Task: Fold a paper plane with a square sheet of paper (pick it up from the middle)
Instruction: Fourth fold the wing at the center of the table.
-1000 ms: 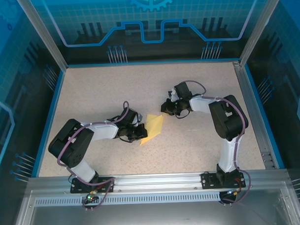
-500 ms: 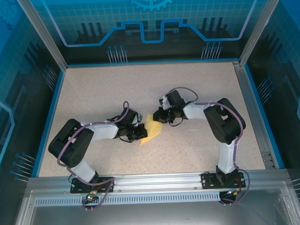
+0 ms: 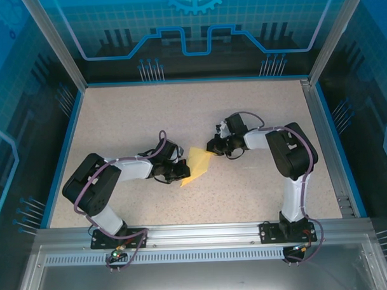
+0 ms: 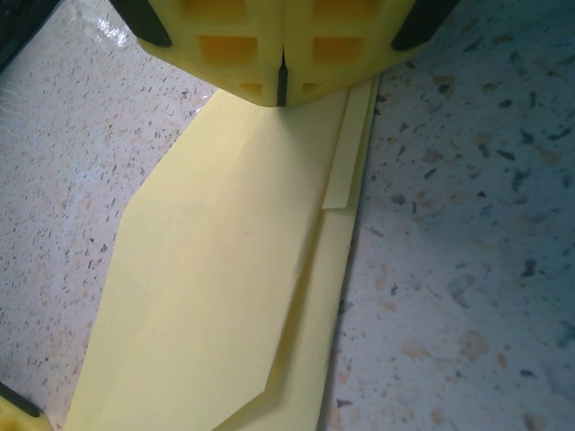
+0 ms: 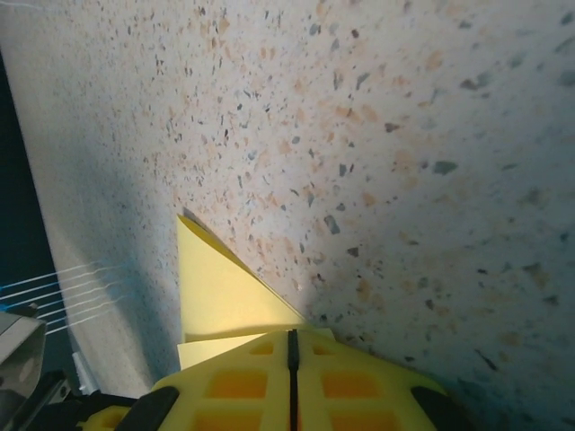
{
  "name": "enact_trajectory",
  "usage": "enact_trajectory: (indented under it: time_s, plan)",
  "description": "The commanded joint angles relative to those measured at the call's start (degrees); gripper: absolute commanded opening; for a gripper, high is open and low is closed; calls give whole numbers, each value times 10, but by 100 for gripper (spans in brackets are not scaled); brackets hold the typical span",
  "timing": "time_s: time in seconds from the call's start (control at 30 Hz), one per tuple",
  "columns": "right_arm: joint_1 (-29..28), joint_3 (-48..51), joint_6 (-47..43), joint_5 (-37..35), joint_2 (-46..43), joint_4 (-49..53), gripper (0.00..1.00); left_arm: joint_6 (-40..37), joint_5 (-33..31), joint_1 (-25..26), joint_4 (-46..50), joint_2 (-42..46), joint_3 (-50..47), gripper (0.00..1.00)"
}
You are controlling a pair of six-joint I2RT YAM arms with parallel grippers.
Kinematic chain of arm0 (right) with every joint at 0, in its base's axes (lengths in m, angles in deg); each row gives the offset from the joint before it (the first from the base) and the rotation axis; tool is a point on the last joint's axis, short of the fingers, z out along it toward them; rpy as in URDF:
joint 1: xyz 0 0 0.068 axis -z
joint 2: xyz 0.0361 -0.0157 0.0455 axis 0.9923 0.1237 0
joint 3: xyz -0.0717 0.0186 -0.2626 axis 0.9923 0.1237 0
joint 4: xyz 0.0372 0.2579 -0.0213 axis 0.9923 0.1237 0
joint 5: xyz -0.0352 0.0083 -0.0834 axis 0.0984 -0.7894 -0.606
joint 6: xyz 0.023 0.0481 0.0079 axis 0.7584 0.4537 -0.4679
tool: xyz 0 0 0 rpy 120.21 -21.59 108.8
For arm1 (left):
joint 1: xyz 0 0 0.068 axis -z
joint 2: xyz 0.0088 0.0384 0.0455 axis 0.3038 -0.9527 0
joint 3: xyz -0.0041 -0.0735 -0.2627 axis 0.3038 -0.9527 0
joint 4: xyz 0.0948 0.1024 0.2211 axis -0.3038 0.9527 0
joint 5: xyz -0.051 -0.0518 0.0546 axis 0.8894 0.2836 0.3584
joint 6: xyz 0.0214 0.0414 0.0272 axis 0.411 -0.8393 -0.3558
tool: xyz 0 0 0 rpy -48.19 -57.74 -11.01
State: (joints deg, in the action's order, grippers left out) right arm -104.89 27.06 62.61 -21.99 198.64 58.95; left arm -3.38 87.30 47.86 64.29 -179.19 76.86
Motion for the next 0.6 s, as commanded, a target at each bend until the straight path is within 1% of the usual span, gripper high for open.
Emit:
enact_trajectory:
  time_s: [0.0, 0.13, 0.27, 0.33, 0.4, 0.57]
  plan:
    - [30, 1, -13, -21, 34, -2, 8, -13, -76, -3, 87, -31, -25, 3]
    - [36, -3, -10, -14, 23, 2, 8, -12, -74, -3, 86, -30, -26, 3]
    - [36, -28, -31, -50, -7, 57, 9, -12, -75, -3, 86, -29, -25, 3]
    - [36, -40, -37, -46, -9, 75, 9, -13, -73, -3, 86, -29, -25, 3]
    - [31, -39, -35, -37, -18, 75, 9, -14, -75, -3, 86, -29, -24, 3]
    - [3, -35, -33, -46, -58, 91, 9, -13, -71, -3, 84, -31, -23, 3]
